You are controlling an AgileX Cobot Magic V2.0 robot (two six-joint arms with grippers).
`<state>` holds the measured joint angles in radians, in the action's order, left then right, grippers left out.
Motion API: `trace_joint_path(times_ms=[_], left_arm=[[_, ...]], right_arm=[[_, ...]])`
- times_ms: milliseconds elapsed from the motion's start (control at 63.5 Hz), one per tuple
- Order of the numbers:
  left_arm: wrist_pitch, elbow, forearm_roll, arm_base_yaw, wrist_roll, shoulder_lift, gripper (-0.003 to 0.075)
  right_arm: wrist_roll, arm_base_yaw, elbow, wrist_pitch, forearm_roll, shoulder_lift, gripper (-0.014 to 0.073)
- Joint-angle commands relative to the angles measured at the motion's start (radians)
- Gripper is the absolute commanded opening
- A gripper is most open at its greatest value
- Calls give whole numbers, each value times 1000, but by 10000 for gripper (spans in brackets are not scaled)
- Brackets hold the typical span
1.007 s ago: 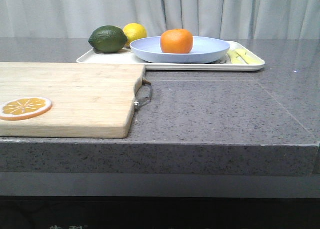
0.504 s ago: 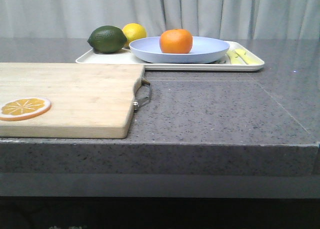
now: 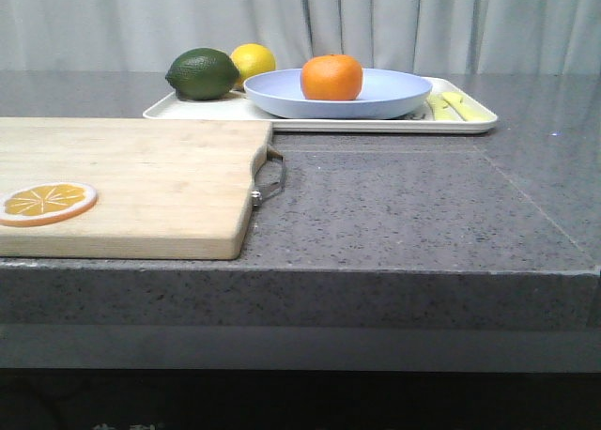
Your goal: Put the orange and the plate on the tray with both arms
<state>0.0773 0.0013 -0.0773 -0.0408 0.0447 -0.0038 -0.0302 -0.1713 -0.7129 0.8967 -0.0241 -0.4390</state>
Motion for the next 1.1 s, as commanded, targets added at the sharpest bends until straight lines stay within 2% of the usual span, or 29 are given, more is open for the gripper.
trace_joint_path(times_ms=[0,268,378,472,598,771,944,1086], left_arm=[[-92,5,-7,2,-8,-21,-18],[-92,5,-7,2,-8,-21,-18],[-92,5,-7,2,-8,-21,-18],[-92,5,-7,2,-8,-21,-18],[-92,5,-7,2,-8,-21,-18],[-92,5,-7,2,-8,-21,-18],[-92,5,-7,2,-8,-21,-18],[-92,5,-7,2,-8,-21,-18]], right_arm=[[-5,0,-23,-68,-12,-8,-68],[-5,0,-23,-68,-12,-8,-68],[-5,15,25,-110,-13,34,-68],[-5,74,115,-231,-9,110,-68],[-5,143,328,-468,24,254,-68],[-5,174,579,-733,65,399,-68],[-5,174,713,-891,81,462,-68],[-5,174,735,-910,81,470,-68]])
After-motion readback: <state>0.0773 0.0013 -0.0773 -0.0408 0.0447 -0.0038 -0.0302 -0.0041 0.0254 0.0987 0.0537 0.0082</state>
